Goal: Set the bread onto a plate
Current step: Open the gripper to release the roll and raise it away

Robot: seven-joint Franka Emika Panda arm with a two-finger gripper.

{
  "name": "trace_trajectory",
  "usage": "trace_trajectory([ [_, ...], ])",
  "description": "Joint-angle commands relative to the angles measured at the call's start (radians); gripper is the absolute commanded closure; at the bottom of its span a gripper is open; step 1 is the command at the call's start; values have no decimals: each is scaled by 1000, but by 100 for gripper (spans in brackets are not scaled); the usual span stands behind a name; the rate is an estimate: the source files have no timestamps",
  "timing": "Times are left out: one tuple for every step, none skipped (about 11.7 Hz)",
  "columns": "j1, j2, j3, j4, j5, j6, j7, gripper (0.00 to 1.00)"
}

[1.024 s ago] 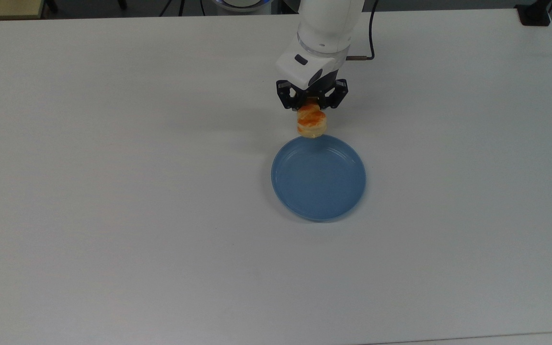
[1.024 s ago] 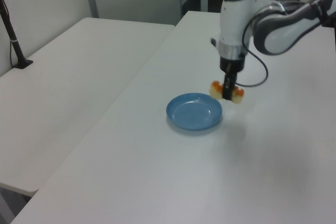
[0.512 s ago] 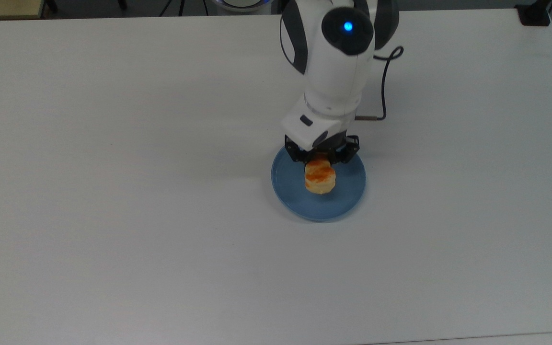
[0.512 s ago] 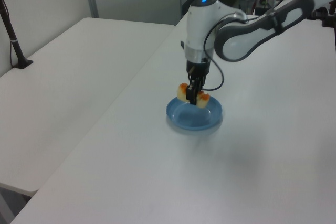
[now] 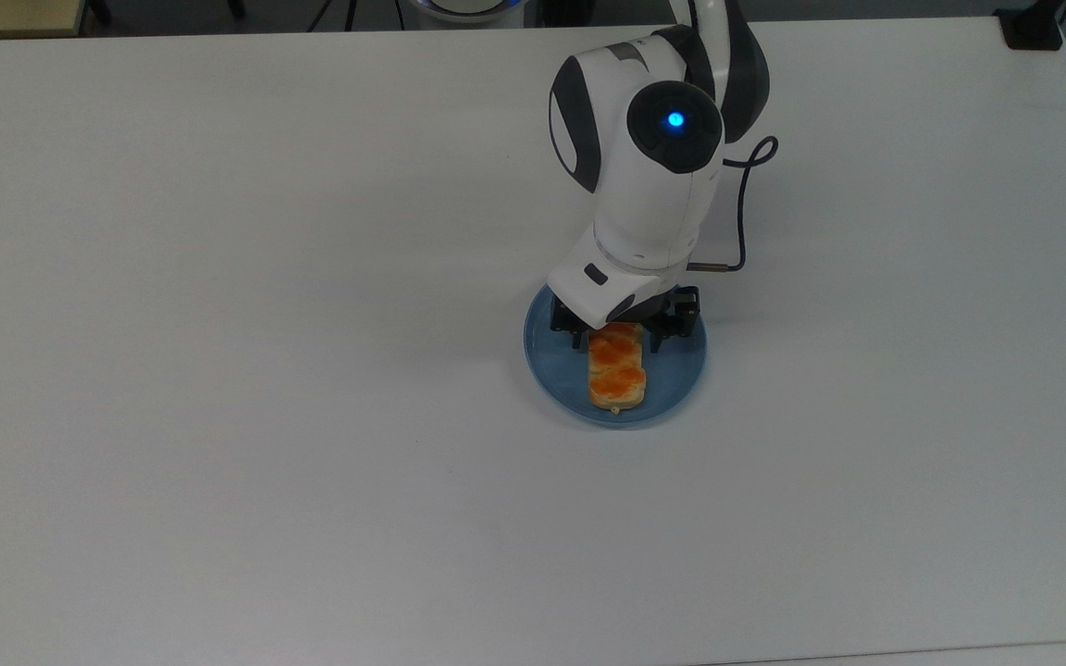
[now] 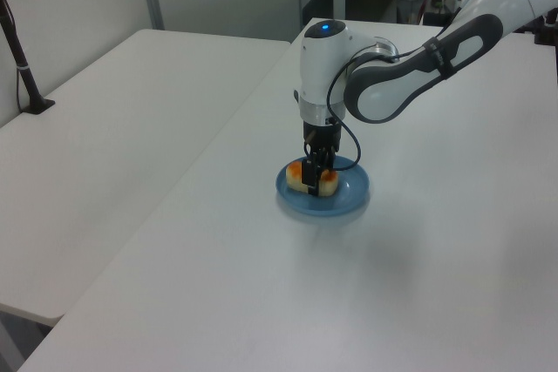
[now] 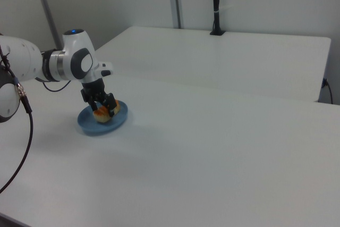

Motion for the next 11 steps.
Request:
trace_trajectory([
  [-7,-110,-4,-4,7,-48,23,0],
  [-26,-173,-4,-22,7,-105,23,0],
  [-39,-225,-4,-24,10,-181,20,0],
  [-64,-282,-4,-36,7,-253,14,0],
  [-87,-342,-4,-62,7,-295,-7,0],
  [-121,-414,-4,-94,7,-341,-62,0],
  [-142,-456,-4,-110,10,-381,-98,0],
  [-159,-488,-6,-123,13,-410,-130,0],
  [-177,-516,-24,-133,18,-420,-162,0],
  [-193,-527,-35,-134,41,-424,-200,0],
  [-201,-531,-52,-130,55,-432,-216,0],
])
